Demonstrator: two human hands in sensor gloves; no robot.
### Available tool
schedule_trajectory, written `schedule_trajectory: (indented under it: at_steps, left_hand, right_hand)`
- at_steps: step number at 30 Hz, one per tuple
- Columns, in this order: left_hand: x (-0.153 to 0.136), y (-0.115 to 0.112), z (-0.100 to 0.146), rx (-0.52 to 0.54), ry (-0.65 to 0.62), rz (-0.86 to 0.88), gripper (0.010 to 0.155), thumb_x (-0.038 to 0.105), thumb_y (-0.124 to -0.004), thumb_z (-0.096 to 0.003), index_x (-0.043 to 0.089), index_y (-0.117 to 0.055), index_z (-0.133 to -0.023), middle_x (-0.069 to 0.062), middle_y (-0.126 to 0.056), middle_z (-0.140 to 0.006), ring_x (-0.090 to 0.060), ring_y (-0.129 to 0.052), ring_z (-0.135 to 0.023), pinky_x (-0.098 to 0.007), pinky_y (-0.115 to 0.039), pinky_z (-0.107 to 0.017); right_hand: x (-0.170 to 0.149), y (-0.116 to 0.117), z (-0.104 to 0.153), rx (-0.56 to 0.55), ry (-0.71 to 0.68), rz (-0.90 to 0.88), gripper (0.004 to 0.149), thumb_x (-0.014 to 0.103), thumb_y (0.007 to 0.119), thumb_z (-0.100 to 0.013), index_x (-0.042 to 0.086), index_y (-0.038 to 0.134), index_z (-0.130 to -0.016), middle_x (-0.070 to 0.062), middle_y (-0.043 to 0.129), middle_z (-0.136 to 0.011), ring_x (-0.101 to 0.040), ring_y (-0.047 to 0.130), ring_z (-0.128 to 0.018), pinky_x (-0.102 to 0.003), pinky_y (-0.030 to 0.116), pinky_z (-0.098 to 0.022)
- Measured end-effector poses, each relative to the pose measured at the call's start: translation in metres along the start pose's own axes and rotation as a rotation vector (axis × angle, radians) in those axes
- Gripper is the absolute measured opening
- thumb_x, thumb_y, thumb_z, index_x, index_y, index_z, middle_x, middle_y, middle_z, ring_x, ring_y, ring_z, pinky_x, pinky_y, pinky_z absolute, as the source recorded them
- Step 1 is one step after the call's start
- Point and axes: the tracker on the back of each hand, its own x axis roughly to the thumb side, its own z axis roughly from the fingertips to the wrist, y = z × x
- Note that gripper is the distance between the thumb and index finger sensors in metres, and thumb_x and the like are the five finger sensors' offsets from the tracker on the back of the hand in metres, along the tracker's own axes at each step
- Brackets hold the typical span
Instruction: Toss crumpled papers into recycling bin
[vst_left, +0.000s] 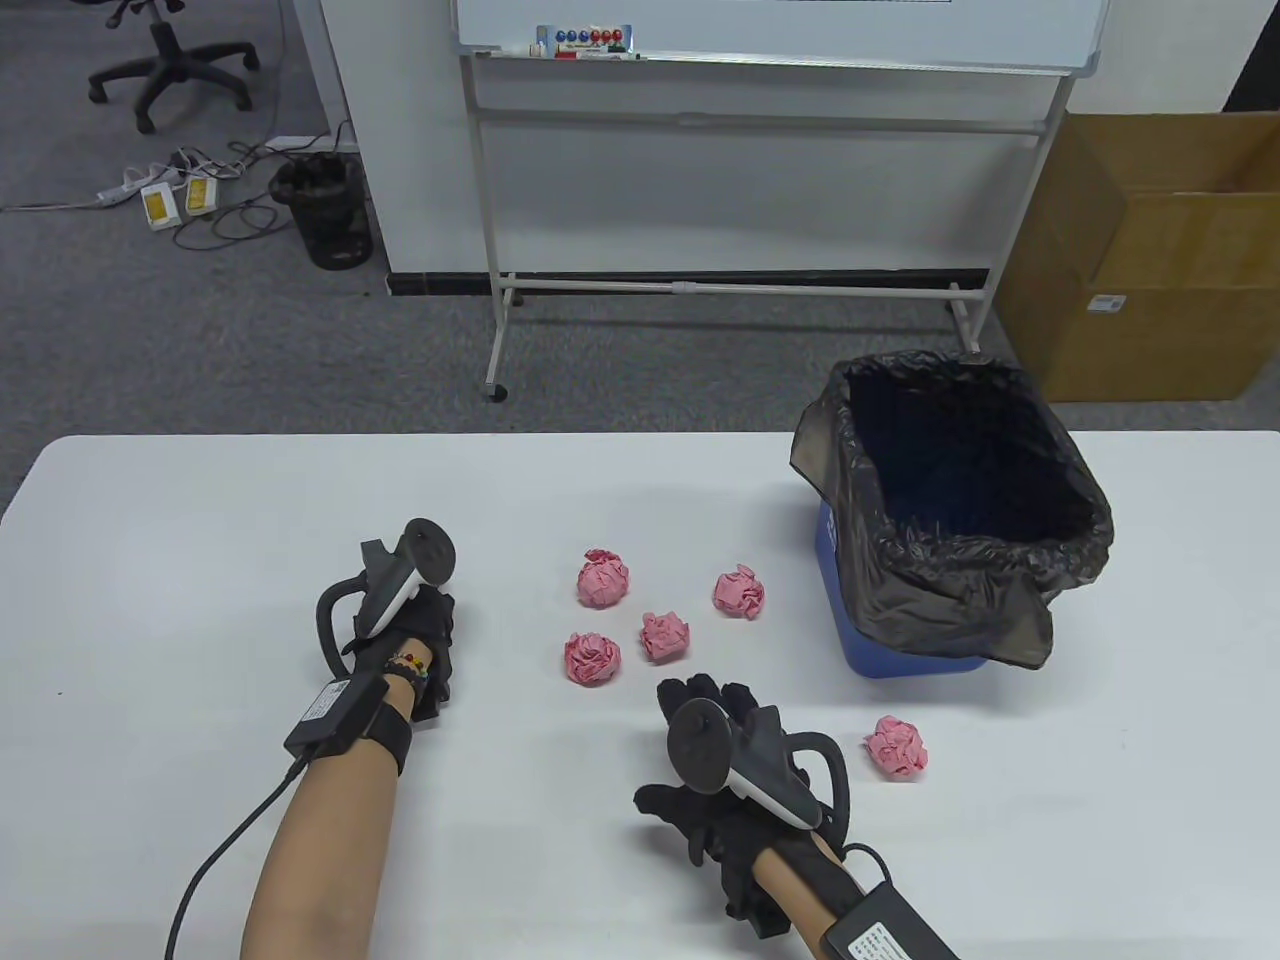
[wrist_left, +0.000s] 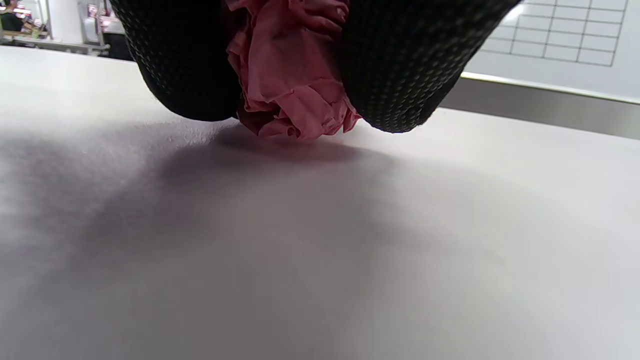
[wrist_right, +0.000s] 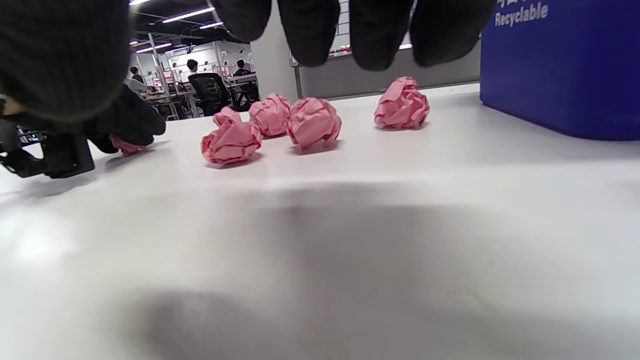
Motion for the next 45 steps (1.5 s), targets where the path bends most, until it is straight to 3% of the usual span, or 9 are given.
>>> schedule_trajectory:
  at_steps: [7,15,26,38,45]
  left_hand:
    - [0.002,0.014,0.029,0.034,-0.058,0.107,0.062,0.035,-0.088,-0.0451,0.020,-0.069,-0.102,-0.014,-0.072,-0.109,-0.038,-0.083,-0.092,-0.044,-0.084,-0.063]
    - [0.019,0.027,0.083,0.100,-0.172,0.204,0.064,0.036,-0.088,-0.0450,0.018,-0.068,-0.103,-0.015,-0.071,-0.109,-0.038,-0.083,-0.092,-0.045,-0.083,-0.063]
    - [0.038,0.032,0.146,0.102,-0.368,0.327,0.067,0.037,-0.088,-0.0446,0.017,-0.065,-0.104,-0.018,-0.069,-0.110,-0.038,-0.083,-0.093,-0.049,-0.082,-0.065]
    - [0.053,0.023,0.180,0.094,-0.537,0.369,0.069,0.038,-0.089,-0.0435,0.017,-0.065,-0.104,-0.017,-0.069,-0.110,-0.037,-0.084,-0.093,-0.048,-0.083,-0.066]
    - [0.079,0.016,0.197,0.092,-0.770,0.464,0.073,0.037,-0.093,-0.0408,0.017,-0.064,-0.104,-0.017,-0.068,-0.111,-0.035,-0.086,-0.094,-0.047,-0.083,-0.066]
  right_hand:
    - [0.004,-0.001,0.001,-0.011,-0.005,0.009,0.098,0.067,0.081,-0.030,0.031,0.036,-0.110,-0.004,0.048,-0.119,-0.039,0.053,-0.112,-0.056,0.056,-0.076]
    - [-0.002,-0.009,0.005,-0.054,0.008,-0.057,0.097,0.066,0.081,-0.031,0.030,0.038,-0.110,-0.003,0.052,-0.118,-0.038,0.058,-0.110,-0.054,0.059,-0.075]
    - [-0.003,-0.015,0.010,-0.076,0.004,-0.130,0.094,0.065,0.081,-0.031,0.028,0.044,-0.109,-0.003,0.060,-0.115,-0.036,0.066,-0.107,-0.051,0.064,-0.073]
    - [-0.004,-0.014,0.008,-0.053,0.001,-0.163,0.091,0.066,0.078,-0.031,0.026,0.051,-0.108,-0.005,0.067,-0.111,-0.034,0.073,-0.103,-0.049,0.068,-0.070]
    - [-0.009,-0.019,0.007,-0.089,-0.010,-0.397,0.090,0.067,0.075,-0.030,0.019,0.060,-0.105,-0.009,0.079,-0.103,-0.034,0.087,-0.093,-0.046,0.077,-0.064]
